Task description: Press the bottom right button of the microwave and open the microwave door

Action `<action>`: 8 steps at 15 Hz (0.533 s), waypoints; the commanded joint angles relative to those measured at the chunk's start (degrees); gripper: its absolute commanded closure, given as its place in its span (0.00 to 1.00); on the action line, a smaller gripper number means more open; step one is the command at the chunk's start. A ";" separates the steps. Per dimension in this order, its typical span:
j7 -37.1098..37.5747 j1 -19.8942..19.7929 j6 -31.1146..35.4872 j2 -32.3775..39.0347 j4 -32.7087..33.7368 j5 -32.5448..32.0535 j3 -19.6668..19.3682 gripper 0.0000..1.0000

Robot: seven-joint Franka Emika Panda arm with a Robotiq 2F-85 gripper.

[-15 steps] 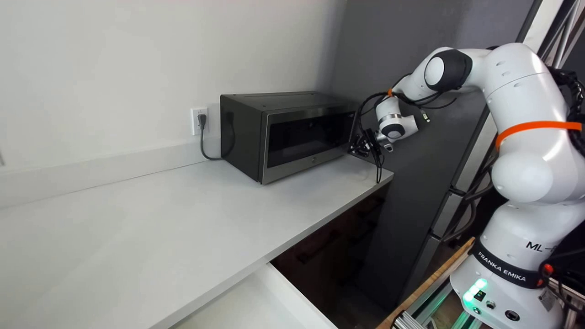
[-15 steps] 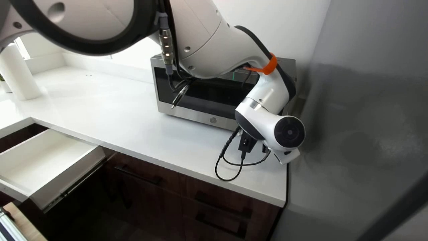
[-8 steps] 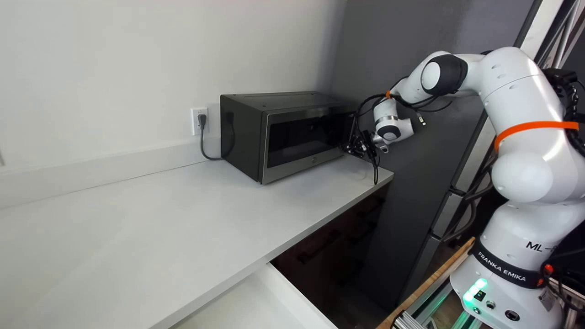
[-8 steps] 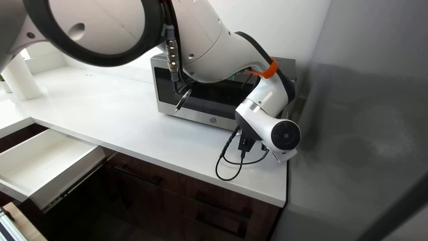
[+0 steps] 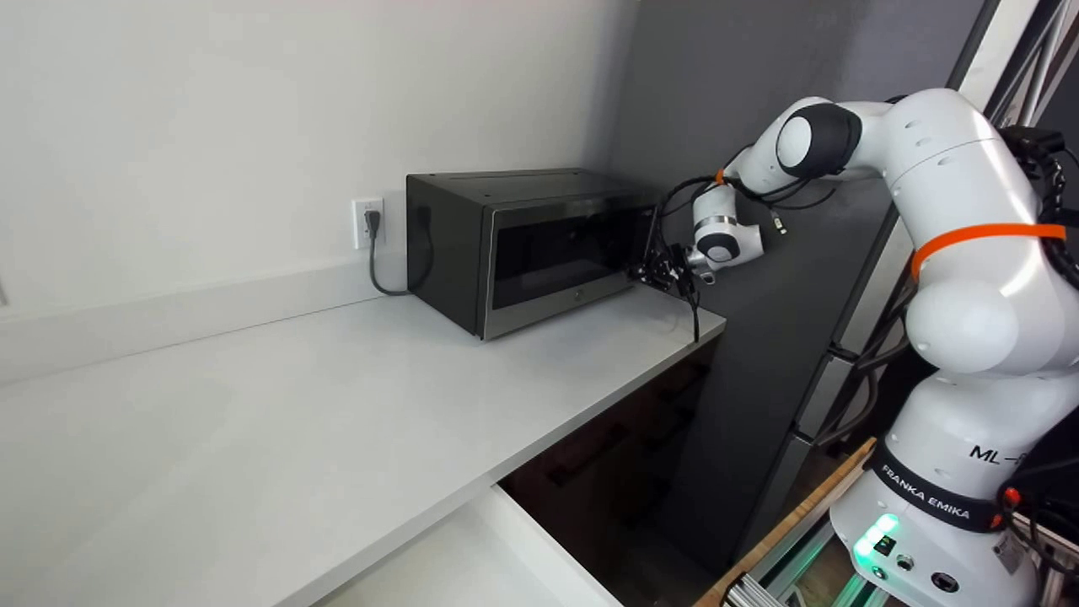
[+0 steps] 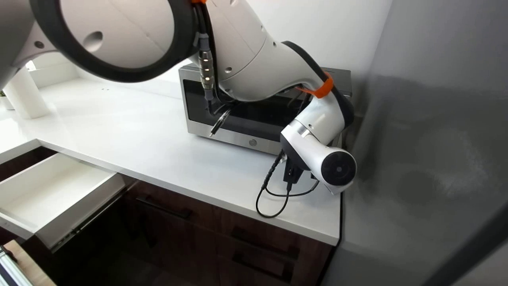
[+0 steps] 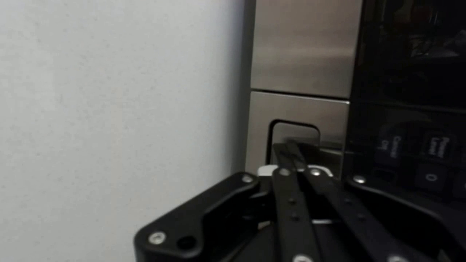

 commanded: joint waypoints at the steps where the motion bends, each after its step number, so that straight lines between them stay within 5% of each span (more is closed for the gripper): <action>1: -5.35 -1.03 -6.73 1.78 2.63 6.15 0.94 1.00; 8: -7.63 -1.79 -18.25 3.03 1.90 5.43 -0.34 1.00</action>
